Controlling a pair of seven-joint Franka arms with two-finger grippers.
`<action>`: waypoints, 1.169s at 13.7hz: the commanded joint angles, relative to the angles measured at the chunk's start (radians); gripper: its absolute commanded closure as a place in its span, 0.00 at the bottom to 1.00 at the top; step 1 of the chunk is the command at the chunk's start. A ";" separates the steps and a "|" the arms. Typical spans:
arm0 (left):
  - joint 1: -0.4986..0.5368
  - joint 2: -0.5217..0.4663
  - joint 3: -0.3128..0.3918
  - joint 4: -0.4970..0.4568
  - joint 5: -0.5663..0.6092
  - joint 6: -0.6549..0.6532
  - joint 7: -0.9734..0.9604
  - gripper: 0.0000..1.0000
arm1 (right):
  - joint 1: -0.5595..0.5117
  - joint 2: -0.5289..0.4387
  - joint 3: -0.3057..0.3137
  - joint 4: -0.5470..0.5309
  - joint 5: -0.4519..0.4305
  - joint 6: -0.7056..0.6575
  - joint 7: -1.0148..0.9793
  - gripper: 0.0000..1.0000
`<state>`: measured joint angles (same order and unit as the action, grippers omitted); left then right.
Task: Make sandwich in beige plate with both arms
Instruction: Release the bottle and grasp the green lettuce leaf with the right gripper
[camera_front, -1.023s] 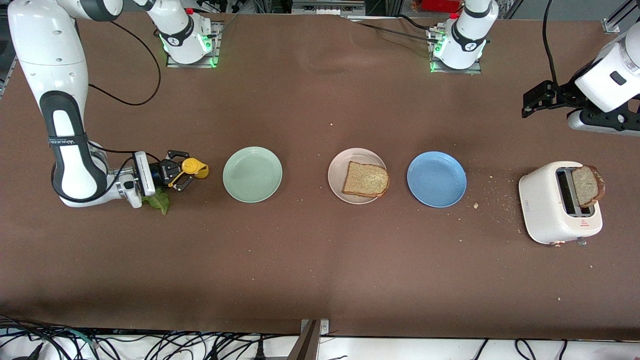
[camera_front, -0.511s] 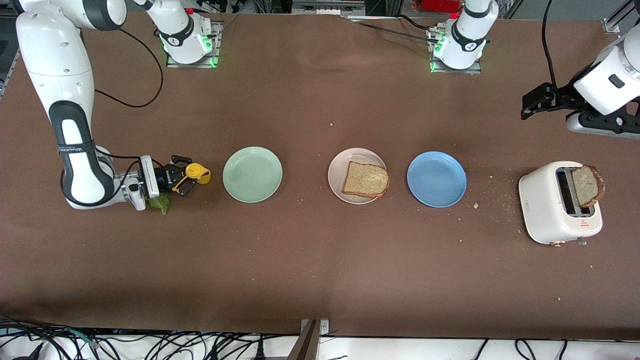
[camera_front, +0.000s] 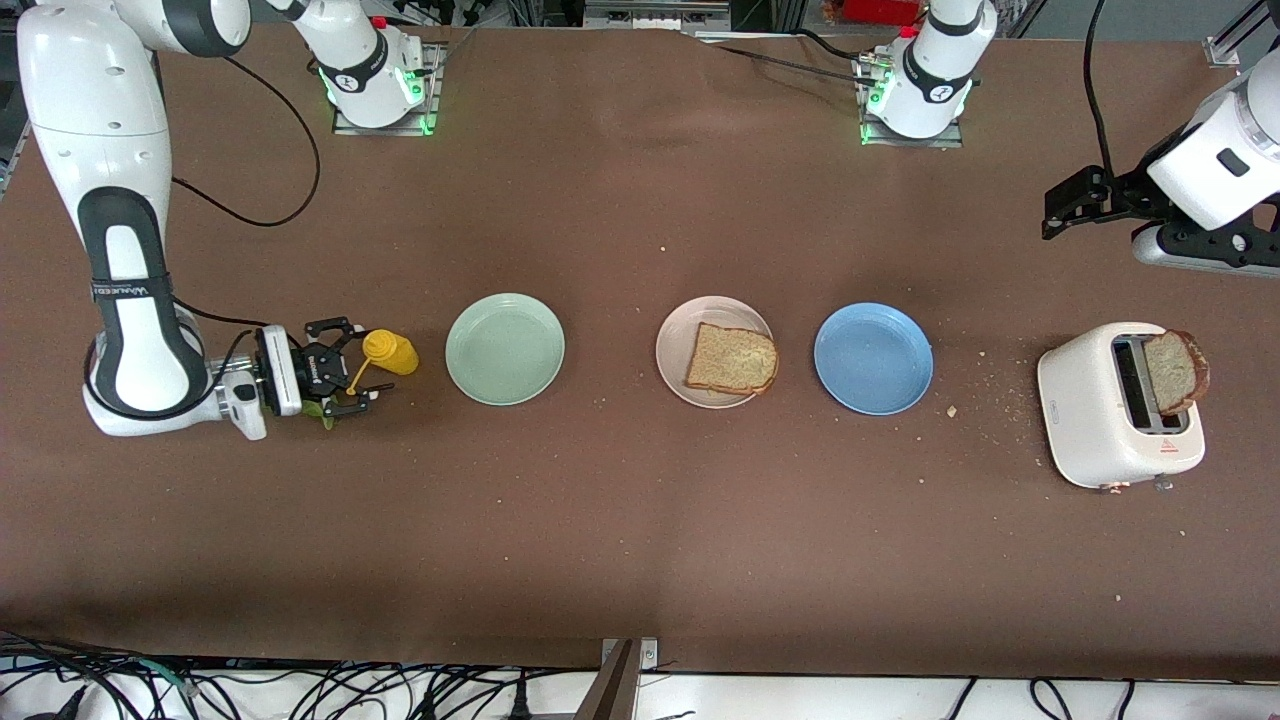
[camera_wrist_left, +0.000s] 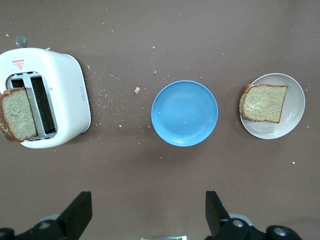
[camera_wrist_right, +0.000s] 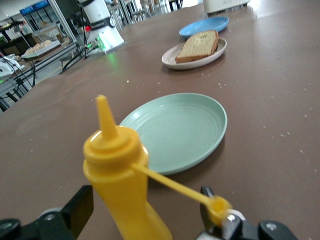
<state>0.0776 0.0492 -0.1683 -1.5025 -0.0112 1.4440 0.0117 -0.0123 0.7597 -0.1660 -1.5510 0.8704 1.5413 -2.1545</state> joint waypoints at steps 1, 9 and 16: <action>0.001 0.000 0.001 0.004 -0.016 0.006 -0.006 0.00 | -0.005 -0.129 -0.001 0.000 -0.172 0.060 0.123 0.00; 0.002 0.000 0.001 0.004 -0.019 0.006 -0.006 0.00 | -0.005 -0.279 0.000 -0.007 -0.575 0.209 0.657 0.00; 0.001 0.000 0.001 0.004 -0.019 0.006 -0.007 0.00 | 0.043 -0.321 0.008 -0.087 -0.751 0.310 1.454 0.00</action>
<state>0.0775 0.0492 -0.1683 -1.5025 -0.0112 1.4448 0.0116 0.0136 0.4831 -0.1613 -1.5566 0.1711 1.7847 -0.8725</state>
